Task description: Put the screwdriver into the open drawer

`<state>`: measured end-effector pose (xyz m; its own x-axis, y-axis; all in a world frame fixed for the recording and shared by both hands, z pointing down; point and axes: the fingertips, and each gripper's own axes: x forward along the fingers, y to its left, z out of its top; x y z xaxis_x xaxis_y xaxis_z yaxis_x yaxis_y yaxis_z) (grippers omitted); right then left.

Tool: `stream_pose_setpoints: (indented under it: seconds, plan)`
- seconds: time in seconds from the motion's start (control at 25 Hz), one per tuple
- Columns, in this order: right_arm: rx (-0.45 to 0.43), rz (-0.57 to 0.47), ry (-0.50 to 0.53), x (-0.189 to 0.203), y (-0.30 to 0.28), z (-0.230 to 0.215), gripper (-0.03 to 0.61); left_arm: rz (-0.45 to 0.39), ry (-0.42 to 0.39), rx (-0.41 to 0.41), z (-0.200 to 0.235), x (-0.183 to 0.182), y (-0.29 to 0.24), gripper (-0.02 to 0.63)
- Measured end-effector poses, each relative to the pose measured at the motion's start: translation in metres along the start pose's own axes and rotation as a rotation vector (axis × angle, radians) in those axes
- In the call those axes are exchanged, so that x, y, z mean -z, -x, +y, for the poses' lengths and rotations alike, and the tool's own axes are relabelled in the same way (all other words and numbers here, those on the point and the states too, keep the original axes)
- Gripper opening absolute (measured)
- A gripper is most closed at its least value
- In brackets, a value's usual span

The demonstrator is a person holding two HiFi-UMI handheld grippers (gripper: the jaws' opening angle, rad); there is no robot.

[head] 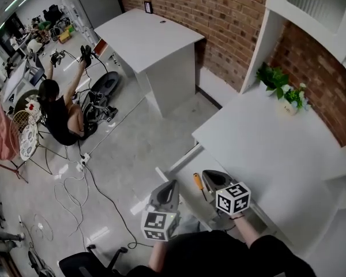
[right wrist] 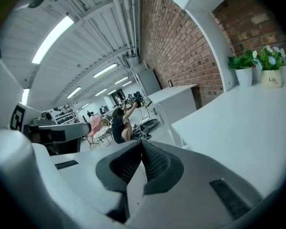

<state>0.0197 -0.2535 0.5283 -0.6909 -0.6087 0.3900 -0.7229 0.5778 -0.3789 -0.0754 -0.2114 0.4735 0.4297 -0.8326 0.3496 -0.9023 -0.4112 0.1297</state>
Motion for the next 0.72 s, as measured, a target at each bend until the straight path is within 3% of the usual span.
stream_pose_setpoints:
  seconds: [0.72]
  plan:
    - [0.028, -0.328, 0.166, -0.109, 0.093, 0.016, 0.015, -0.187, -0.113, -0.051, 0.013, -0.07, 0.038, 0.009]
